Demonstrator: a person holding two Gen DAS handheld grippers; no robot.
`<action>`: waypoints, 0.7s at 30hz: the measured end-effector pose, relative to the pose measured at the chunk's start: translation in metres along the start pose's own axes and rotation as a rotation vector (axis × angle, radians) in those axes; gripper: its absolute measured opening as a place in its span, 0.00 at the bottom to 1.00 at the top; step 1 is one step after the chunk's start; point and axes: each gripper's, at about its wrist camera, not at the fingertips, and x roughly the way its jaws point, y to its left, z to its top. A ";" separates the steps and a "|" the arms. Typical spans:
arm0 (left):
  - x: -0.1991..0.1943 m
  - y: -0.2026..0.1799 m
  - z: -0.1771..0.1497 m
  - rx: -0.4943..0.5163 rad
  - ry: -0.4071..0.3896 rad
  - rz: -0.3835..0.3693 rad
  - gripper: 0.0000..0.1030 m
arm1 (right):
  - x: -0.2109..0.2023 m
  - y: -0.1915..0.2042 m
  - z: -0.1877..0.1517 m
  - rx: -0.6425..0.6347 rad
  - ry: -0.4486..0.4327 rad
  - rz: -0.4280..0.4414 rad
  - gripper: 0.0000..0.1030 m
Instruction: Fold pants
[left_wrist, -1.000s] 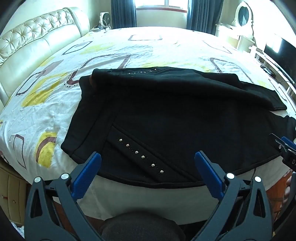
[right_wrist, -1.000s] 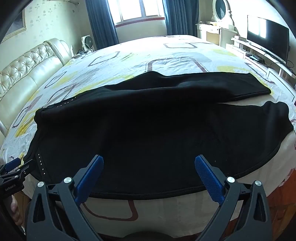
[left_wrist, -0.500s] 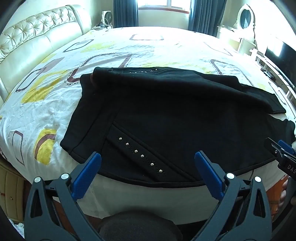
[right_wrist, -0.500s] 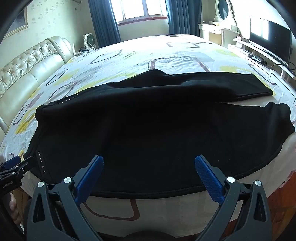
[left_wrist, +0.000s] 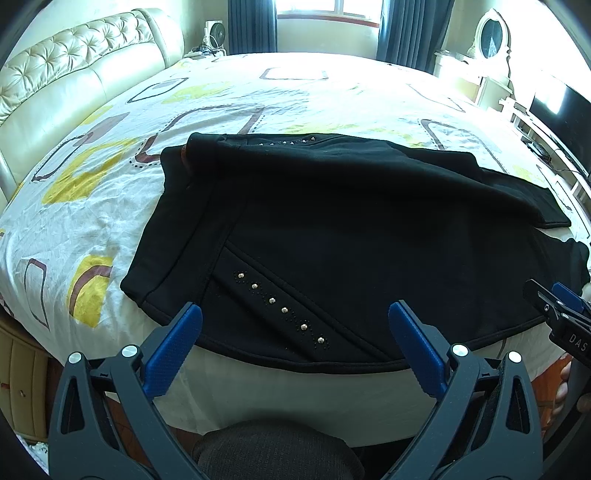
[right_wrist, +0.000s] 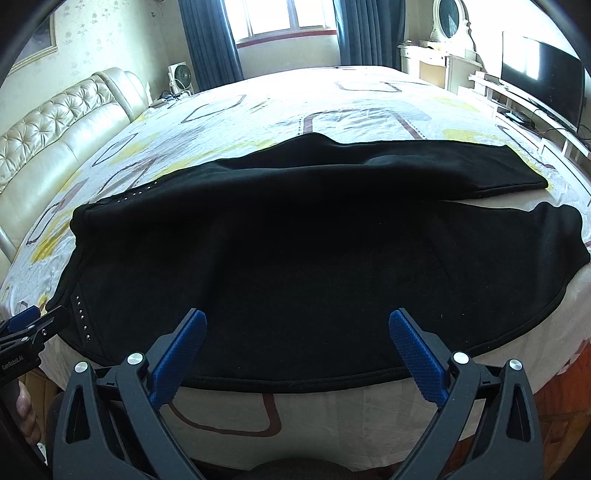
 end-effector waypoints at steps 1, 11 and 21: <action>0.000 0.000 0.000 0.000 0.001 0.000 0.98 | 0.001 0.000 0.000 0.000 0.001 0.000 0.96; 0.000 0.001 0.000 -0.003 0.003 -0.002 0.98 | 0.003 0.001 -0.001 0.001 0.004 0.002 0.96; 0.000 0.001 0.000 -0.003 0.004 -0.001 0.98 | 0.003 0.002 -0.002 -0.003 0.012 0.005 0.96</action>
